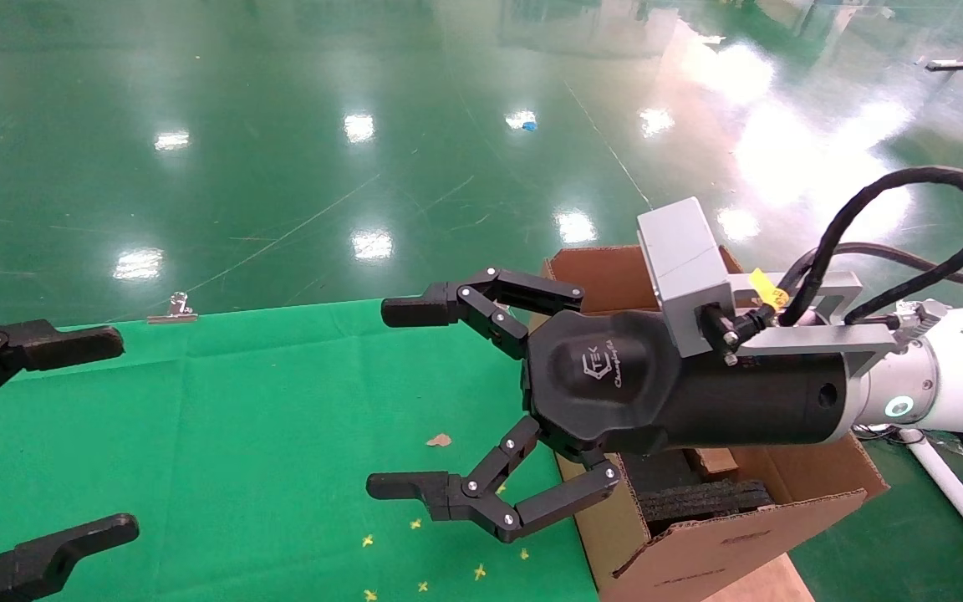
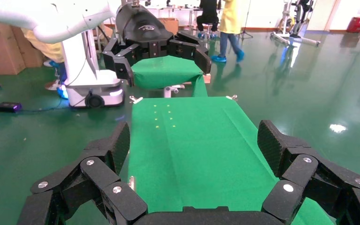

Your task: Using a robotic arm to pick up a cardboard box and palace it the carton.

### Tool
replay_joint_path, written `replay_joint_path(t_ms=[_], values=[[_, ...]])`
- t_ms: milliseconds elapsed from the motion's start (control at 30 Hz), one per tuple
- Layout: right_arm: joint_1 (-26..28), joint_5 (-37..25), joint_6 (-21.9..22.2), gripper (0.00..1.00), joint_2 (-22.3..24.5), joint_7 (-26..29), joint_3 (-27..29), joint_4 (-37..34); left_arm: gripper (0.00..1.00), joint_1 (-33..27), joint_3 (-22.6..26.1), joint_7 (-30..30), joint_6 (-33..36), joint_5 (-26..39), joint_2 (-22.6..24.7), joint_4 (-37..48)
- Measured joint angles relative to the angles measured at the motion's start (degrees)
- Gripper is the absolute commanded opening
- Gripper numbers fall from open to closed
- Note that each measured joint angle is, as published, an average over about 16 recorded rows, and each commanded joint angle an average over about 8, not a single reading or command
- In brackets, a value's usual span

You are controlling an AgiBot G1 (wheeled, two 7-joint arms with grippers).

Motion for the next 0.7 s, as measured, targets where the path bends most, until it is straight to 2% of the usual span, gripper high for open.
replay_joint_path(t_ms=[700], values=[[0.05, -0.01, 0.01, 1.00, 0.00, 0.00, -0.05, -0.05, 1.00, 0.00, 0.00, 0.00, 0.00, 0.00, 0.00, 0.00]])
